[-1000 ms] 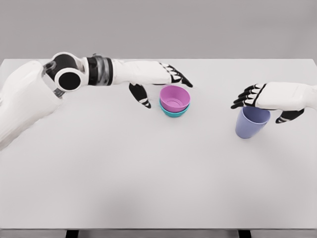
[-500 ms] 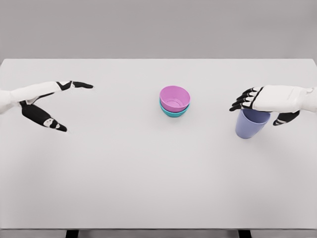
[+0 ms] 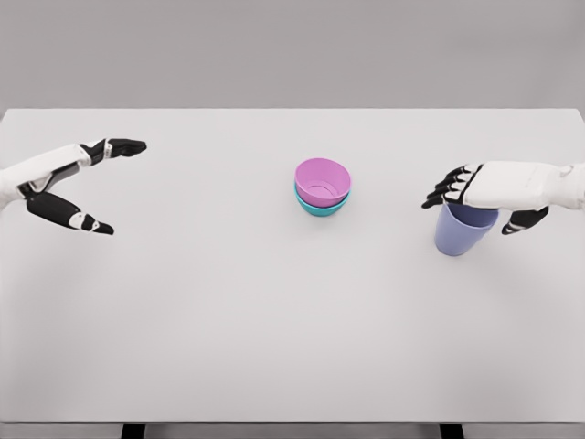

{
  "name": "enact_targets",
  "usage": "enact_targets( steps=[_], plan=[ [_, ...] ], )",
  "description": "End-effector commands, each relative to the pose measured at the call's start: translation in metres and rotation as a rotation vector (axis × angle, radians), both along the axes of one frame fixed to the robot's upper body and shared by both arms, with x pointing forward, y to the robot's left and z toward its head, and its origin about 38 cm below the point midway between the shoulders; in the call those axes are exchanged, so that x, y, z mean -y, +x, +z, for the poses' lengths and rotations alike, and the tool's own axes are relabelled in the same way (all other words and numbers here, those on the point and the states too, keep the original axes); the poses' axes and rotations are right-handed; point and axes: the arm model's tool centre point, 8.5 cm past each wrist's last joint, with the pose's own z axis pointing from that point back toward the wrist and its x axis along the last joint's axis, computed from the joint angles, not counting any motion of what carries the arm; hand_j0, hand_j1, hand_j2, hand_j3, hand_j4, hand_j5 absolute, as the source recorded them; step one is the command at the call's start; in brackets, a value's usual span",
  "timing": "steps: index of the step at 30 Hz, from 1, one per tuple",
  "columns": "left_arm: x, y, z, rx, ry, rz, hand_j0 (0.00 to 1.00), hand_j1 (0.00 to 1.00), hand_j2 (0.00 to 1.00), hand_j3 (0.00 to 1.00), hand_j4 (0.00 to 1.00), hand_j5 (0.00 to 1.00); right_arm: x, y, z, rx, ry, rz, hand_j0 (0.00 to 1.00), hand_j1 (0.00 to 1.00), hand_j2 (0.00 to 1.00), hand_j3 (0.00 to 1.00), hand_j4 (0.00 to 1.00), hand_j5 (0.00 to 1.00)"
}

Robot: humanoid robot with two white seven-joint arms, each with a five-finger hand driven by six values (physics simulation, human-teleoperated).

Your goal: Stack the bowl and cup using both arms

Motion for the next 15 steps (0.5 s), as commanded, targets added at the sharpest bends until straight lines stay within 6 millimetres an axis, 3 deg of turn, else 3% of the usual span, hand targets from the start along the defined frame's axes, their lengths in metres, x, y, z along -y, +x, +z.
enact_targets(
  steps=[1,8,12,15],
  plan=[
    [0.0011,0.0020,0.0023,0.006,-0.020,0.006,1.00,1.00,1.00,1.00,1.00,1.00,-0.0002,-0.0004,-0.0014,-0.005,0.001,-0.001,1.00,1.00,1.00,1.00,1.00,1.00],
    [0.0014,0.0034,0.0013,0.011,-0.031,0.012,1.00,1.00,1.00,1.00,1.00,1.00,0.0074,0.0030,-0.0062,-0.013,-0.014,-0.027,0.98,0.98,0.98,0.98,0.98,0.98],
    [0.0005,0.0039,0.0024,0.014,-0.030,0.015,1.00,1.00,1.00,1.00,1.00,1.00,0.0011,0.0039,-0.0058,-0.011,0.002,-0.014,0.77,0.77,0.77,0.77,0.77,0.77],
    [0.0015,0.0039,0.0024,0.015,-0.032,0.013,1.00,1.00,1.00,1.00,1.00,1.00,-0.0005,0.0036,-0.0056,-0.011,0.006,-0.010,0.68,0.68,0.68,0.68,0.68,0.68]
  ],
)
